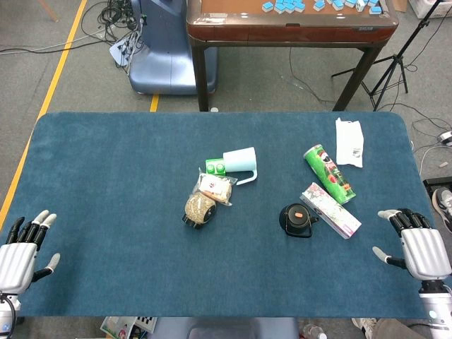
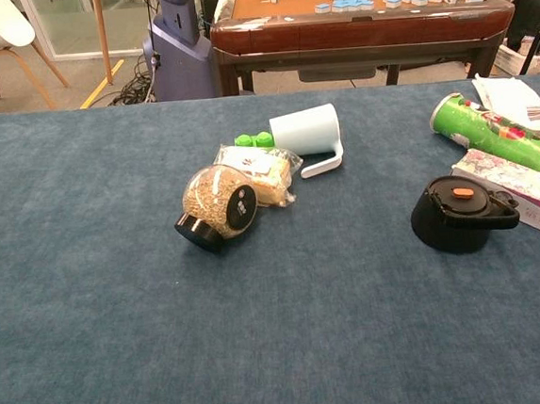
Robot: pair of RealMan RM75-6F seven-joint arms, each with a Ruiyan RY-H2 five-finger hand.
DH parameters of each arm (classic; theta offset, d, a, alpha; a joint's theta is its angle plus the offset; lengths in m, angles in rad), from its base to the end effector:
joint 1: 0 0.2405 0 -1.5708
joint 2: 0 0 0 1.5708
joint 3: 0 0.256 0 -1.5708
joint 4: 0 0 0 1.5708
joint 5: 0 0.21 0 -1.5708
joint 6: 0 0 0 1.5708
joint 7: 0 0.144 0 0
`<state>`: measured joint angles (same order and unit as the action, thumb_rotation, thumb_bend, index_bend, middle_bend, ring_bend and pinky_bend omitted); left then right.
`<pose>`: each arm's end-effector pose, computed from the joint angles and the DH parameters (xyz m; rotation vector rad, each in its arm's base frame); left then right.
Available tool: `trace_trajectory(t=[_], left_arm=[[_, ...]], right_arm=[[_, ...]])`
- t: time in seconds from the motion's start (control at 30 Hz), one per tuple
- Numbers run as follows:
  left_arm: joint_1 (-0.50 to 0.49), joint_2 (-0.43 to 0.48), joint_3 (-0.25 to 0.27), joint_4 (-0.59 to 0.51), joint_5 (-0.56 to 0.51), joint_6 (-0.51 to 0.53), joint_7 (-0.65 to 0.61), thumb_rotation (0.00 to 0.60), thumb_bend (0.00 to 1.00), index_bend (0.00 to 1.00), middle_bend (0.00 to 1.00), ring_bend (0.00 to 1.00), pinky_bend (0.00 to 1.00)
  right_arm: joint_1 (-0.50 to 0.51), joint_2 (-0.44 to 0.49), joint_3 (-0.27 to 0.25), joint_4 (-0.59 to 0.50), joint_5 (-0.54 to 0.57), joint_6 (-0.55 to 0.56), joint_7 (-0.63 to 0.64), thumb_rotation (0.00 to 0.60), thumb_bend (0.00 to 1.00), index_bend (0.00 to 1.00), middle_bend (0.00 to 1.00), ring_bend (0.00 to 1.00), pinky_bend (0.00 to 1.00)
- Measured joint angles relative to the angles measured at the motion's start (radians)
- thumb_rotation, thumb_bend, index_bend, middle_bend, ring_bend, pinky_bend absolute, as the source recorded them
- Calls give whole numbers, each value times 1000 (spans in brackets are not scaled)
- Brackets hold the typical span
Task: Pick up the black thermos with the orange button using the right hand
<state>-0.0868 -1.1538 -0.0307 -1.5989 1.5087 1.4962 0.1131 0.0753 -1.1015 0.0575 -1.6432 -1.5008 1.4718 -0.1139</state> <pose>-0.3100 0.1776 0.1474 -1.4275 -0.8343 -0.8388 -0.3077 -0.1793 0.1610 1.4180 -0.8366 0.8238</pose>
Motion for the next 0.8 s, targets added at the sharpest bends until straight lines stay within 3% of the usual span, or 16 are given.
trace_trajectory(t=[0.8], left_arm=[[9,0,7,3,1,4,-12,600,296,109,68,124,14]], right_arm=[[135,-69,18,-2,29,-190,-127,600,22,255,244,142,217]])
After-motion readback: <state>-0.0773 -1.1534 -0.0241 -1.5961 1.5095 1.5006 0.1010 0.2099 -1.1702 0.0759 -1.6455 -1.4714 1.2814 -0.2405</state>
